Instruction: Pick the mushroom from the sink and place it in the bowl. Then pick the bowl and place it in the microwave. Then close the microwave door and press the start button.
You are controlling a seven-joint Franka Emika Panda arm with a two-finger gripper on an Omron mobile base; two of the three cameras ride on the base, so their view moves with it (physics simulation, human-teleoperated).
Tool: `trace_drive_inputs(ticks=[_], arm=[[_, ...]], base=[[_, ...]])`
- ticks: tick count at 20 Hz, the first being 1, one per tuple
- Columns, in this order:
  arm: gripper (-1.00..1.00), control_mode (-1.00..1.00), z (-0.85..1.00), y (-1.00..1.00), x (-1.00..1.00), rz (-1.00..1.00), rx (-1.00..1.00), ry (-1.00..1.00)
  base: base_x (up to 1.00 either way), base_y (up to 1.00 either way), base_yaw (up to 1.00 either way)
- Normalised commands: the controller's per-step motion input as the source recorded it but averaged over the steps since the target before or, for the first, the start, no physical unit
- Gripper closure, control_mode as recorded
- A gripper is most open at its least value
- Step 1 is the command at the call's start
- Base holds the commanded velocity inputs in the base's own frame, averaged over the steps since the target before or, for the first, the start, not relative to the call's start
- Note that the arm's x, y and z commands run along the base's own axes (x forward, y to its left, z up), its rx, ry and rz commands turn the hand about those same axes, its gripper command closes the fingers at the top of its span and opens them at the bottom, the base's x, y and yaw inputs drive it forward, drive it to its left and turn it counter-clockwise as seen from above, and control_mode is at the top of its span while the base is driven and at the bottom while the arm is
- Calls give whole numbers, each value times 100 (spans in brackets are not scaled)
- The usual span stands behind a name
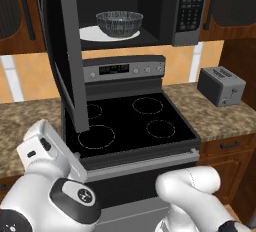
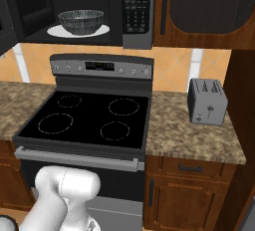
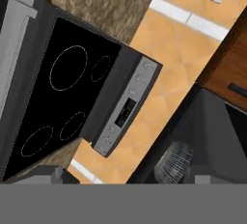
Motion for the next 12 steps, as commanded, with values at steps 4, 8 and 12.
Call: trace_drive_inputs(ticks=[4, 8, 12], arm=[[-100, -100, 6, 42, 97, -30, 0, 0], [-100, -100, 44, -7, 45, -24, 0, -12], [-100, -100, 76, -32, 8, -21, 0, -29]], base=[[0, 0, 0], [0, 0, 0], [0, 0, 0]])
